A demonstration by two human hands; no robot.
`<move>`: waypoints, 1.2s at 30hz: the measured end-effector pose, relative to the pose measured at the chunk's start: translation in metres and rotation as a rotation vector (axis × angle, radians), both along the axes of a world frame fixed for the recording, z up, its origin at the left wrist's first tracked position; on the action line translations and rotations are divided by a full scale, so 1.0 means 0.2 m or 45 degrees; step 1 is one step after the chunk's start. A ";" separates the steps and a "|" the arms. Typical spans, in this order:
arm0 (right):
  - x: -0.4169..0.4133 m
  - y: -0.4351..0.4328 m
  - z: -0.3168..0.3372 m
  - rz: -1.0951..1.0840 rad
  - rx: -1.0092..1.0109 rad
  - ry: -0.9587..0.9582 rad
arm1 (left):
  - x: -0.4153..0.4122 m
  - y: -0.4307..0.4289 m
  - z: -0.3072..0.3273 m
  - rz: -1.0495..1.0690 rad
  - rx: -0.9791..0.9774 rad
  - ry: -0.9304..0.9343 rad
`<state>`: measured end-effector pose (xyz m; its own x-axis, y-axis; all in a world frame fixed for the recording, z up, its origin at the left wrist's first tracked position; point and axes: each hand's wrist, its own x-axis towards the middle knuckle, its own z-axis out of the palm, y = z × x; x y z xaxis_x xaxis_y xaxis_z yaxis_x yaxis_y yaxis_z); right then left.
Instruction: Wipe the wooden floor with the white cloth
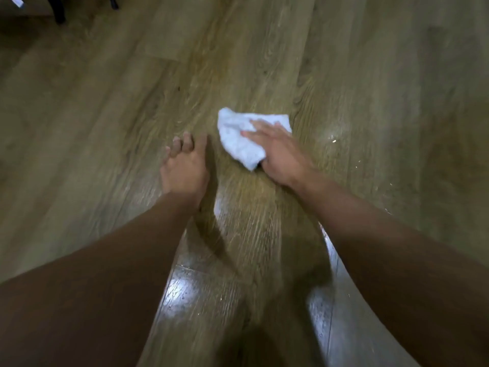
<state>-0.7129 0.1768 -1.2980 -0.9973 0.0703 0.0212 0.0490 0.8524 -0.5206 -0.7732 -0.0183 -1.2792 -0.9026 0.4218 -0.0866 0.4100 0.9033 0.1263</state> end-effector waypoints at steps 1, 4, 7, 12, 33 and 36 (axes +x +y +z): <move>-0.05 0.07 0.00 -0.142 -0.021 -0.027 | 0.01 0.00 0.00 -0.019 -0.010 -0.002; -0.12 0.07 0.01 -0.379 0.128 -0.060 | 0.01 0.00 0.01 0.000 -0.004 0.013; 0.08 -0.10 0.00 -0.273 0.142 0.051 | 0.01 0.05 0.02 0.061 0.023 0.010; 0.29 0.00 0.02 0.107 0.034 -0.087 | 0.04 0.06 0.01 0.130 0.060 -0.026; 0.23 0.18 0.06 -0.510 0.272 -0.121 | 0.19 0.28 0.03 -0.346 -0.062 -0.005; 0.45 0.00 0.04 -0.220 0.203 -0.004 | 0.18 0.25 0.03 -0.407 -0.099 0.011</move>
